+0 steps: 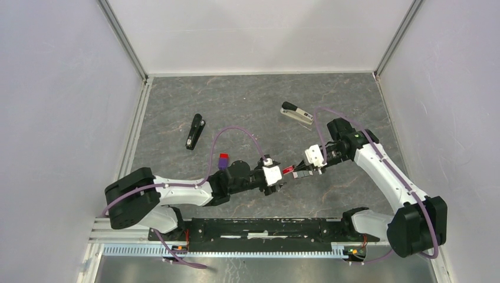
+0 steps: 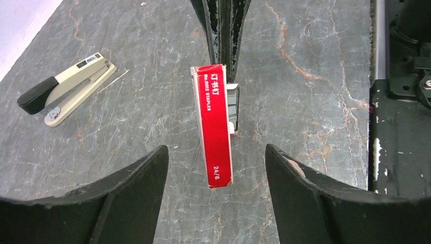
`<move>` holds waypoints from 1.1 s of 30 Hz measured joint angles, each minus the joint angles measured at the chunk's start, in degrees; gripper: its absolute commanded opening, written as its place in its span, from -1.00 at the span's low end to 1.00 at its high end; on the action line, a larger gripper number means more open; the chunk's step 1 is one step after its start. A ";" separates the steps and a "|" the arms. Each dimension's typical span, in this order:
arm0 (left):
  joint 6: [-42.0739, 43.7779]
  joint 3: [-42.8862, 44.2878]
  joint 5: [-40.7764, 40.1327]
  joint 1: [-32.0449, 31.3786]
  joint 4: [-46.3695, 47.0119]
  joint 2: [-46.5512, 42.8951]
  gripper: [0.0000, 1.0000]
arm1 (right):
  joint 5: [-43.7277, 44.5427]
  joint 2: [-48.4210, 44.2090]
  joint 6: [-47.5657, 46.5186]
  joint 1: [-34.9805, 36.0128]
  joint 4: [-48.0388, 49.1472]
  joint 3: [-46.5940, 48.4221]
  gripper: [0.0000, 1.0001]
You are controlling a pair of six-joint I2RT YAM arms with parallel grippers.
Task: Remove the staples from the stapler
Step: Pick up the shell from the center of the board, then place the shell at the center of the board.
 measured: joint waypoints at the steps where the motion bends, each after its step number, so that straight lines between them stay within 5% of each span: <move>1: 0.07 0.04 -0.57 0.00 0.44 0.48 0.42 | 0.04 -0.07 0.33 0.20 0.52 0.00 -0.94; 20: 0.15 0.42 -4.17 -0.04 2.19 3.26 0.12 | 1.86 -0.17 5.46 2.51 6.54 -1.88 -0.92; 28: 0.04 0.42 -4.87 -0.15 2.36 3.26 0.96 | 4.22 -1.09 9.01 3.08 9.14 -2.60 -0.93; 33: -1.18 -0.96 -9.46 -0.09 3.91 1.60 1.00 | 12.74 -3.93 18.88 3.19 16.13 -3.80 -0.93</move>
